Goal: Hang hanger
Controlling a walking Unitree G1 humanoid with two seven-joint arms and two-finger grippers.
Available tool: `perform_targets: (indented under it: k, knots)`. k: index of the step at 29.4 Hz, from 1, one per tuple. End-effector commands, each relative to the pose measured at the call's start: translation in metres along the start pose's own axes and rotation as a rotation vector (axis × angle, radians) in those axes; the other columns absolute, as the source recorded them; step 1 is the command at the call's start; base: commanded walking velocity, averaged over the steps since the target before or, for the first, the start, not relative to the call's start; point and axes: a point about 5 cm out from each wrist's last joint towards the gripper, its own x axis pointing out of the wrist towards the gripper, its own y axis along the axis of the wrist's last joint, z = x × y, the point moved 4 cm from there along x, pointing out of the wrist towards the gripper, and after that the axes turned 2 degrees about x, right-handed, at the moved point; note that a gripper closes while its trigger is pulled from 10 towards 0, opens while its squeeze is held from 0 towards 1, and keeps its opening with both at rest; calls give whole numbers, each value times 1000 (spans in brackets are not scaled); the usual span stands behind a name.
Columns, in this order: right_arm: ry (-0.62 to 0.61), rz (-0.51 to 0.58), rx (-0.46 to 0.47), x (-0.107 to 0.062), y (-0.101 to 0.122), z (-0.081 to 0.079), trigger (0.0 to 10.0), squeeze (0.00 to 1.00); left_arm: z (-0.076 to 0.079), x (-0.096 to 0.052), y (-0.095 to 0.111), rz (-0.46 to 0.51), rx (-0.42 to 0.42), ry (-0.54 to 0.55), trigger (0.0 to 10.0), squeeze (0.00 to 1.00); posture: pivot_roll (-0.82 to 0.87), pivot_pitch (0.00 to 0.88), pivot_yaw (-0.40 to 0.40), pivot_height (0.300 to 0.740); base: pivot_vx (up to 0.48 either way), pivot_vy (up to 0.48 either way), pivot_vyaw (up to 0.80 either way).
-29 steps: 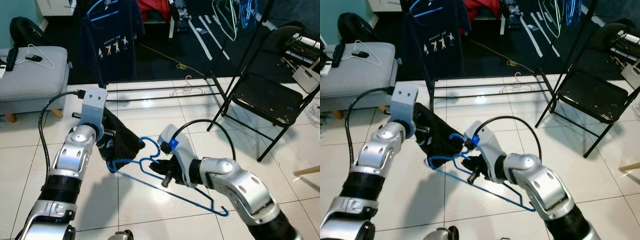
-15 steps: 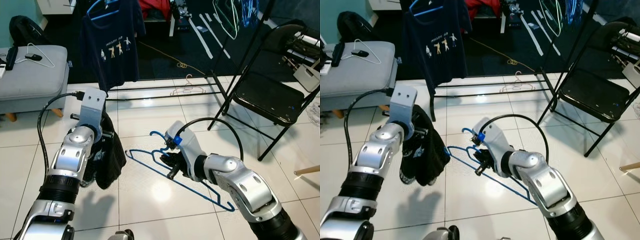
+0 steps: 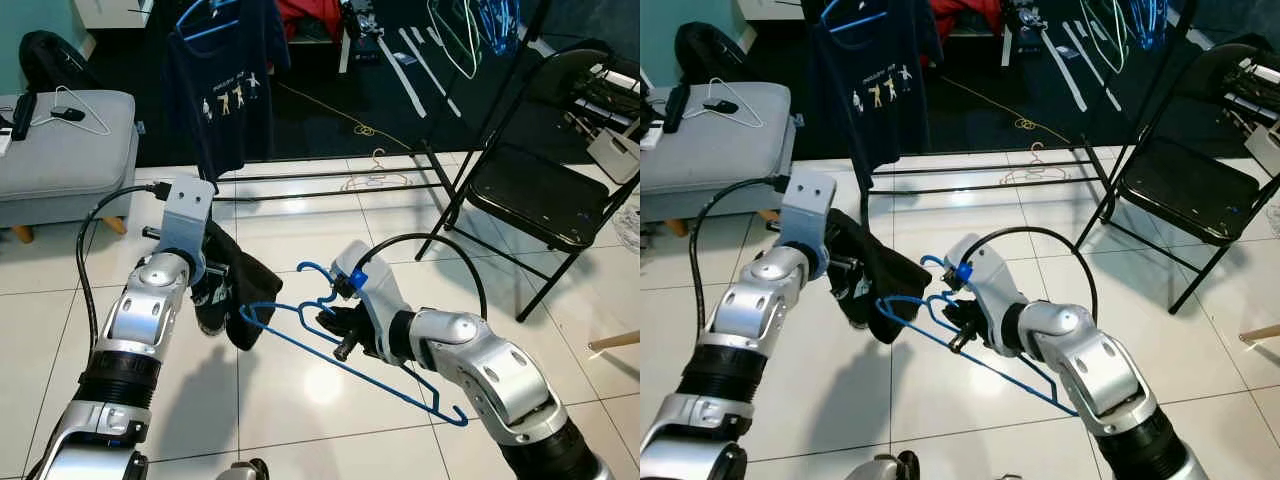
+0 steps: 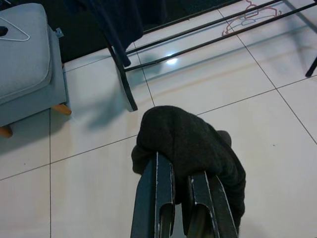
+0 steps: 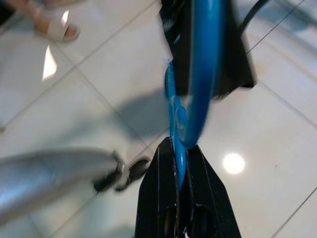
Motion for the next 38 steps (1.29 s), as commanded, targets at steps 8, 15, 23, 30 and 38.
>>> perform_targets:
  k: [8,15,23,30,38]
  knots:
    - [103,-162,-126,-17,-22,-11,10000,0,-3,-2,11,36,39,0,10000,0,0,195,-18,740,0,0,0]
    - [-84,-24,-61,-6,2,20,10000,0,4,-3,16,48,-17,-28,10000,0,3,198,-18,740,0,0,0]
    - [-53,39,-6,-1,15,17,10000,0,5,-5,15,42,-29,-30,10000,0,3,198,-18,740,0,0,0]
    - [45,-2,-23,-4,7,1,10000,0,4,-5,14,39,-22,-28,10000,0,3,198,-18,740,0,0,0]
    - [48,62,26,-6,14,2,10000,0,7,-6,17,39,-52,-44,10000,0,1,212,-18,740,0,0,0]
